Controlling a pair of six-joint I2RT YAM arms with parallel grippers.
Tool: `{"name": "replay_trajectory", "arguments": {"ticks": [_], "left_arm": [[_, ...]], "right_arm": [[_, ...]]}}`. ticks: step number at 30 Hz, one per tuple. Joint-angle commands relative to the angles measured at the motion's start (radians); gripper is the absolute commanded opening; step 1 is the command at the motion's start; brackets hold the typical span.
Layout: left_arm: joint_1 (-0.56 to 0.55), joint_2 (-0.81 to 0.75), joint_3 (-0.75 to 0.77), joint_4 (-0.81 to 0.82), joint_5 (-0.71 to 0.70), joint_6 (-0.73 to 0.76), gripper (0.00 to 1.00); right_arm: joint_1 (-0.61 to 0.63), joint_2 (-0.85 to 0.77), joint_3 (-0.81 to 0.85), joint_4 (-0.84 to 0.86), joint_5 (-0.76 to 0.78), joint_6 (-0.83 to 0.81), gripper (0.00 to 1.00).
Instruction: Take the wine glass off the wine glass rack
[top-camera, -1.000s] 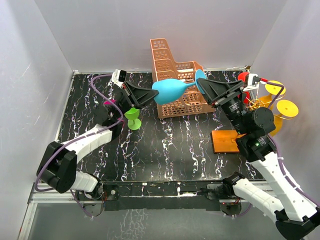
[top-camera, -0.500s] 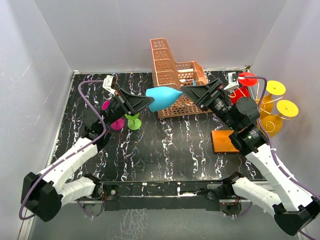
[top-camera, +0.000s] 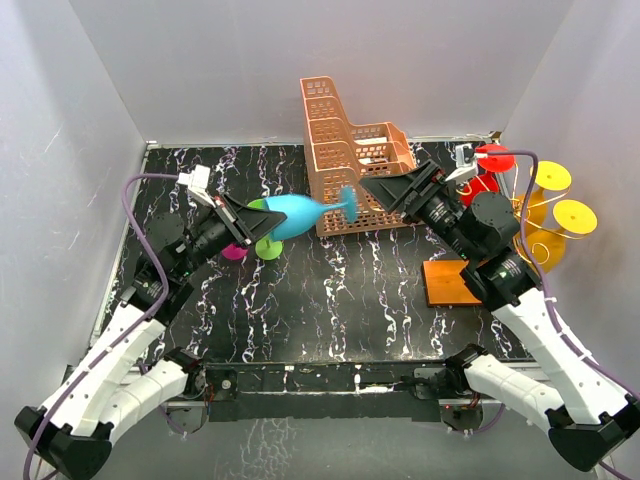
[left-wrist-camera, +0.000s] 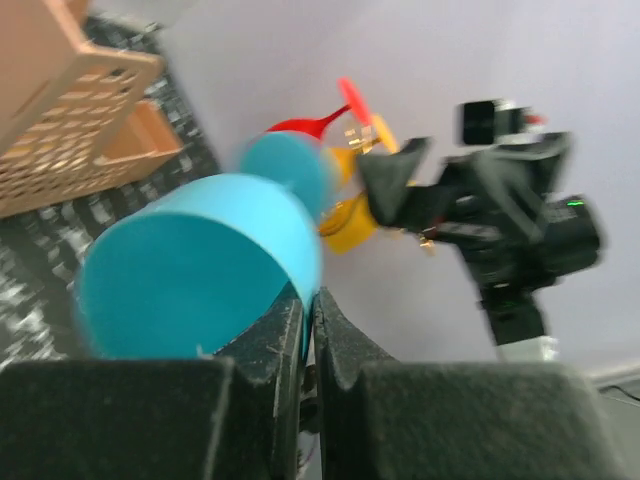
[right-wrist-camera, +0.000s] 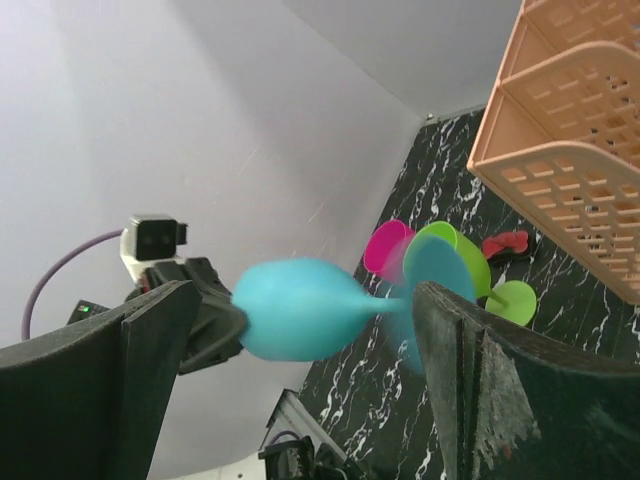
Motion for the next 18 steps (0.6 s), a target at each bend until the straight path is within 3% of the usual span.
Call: {"name": "replay_trajectory", "arguments": {"ticks": [1,18], "left_arm": [[0.016,-0.043,0.069,-0.373,-0.094,0.161,0.0],[0.016,-0.113,0.334,-1.088,-0.284,0.396,0.0]], "right_arm": [[0.002,-0.008,0.089,0.078,0.033,-0.071,0.98],[0.002,0.023,0.108,0.046,0.07,-0.147,0.98]]}}
